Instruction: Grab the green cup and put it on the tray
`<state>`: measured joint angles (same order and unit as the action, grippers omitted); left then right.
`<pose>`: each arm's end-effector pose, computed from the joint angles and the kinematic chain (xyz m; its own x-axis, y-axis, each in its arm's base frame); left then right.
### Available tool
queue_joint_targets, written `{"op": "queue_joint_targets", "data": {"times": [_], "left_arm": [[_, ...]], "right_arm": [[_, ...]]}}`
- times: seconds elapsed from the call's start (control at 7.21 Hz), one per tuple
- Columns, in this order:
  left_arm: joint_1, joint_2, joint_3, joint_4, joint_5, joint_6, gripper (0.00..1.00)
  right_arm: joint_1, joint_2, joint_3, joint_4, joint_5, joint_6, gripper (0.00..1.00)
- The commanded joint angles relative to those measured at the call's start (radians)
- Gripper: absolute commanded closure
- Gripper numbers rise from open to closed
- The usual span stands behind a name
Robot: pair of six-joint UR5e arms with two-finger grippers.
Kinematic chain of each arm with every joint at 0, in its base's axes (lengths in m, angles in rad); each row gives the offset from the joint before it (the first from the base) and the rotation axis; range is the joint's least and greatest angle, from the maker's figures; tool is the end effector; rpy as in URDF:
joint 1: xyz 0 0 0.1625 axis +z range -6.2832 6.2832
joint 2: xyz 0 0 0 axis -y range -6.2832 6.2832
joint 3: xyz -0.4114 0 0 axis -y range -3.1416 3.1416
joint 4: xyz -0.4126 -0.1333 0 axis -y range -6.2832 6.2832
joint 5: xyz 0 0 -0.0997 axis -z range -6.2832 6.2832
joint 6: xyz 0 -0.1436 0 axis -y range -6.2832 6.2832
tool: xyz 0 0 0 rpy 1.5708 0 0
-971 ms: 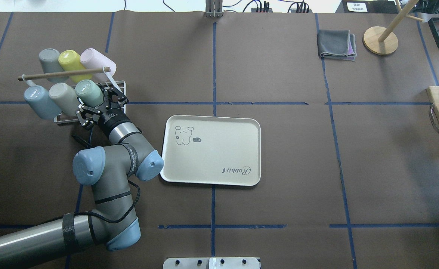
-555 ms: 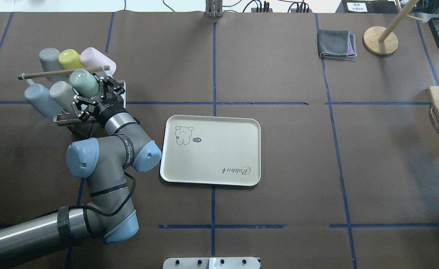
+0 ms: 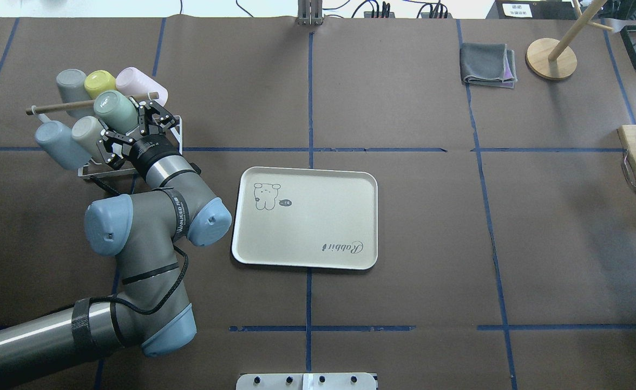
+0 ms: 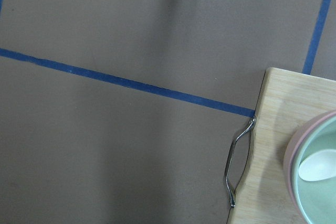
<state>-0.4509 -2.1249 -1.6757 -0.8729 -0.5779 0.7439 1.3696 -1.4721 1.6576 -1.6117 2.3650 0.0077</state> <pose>0.4649 -0.5068 0.3420 -0.4554 0.6671 0.5895 -0.8031 -0.0221 -0.5954 -0.0815 -0.5541 0.5810 0.6677 -0.2333 0.7070 0.1926 0.9714 0.1387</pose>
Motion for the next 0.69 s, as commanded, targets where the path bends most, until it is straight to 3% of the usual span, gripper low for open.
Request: {"op": "queue_joint_targets", "data": {"times": [0.0, 0.56], "left_arm": [[-0.003, 0.005, -0.077, 0.058, 0.001, 0.000, 0.52], [-0.027, 0.040, -0.281, 0.134, 0.000, 0.000, 0.52]], "right_arm": [[0.003, -0.008, 0.002, -0.001, 0.003, 0.003, 0.00], [0.006, -0.002, 0.010, 0.003, 0.023, 0.081, 0.00]]}}
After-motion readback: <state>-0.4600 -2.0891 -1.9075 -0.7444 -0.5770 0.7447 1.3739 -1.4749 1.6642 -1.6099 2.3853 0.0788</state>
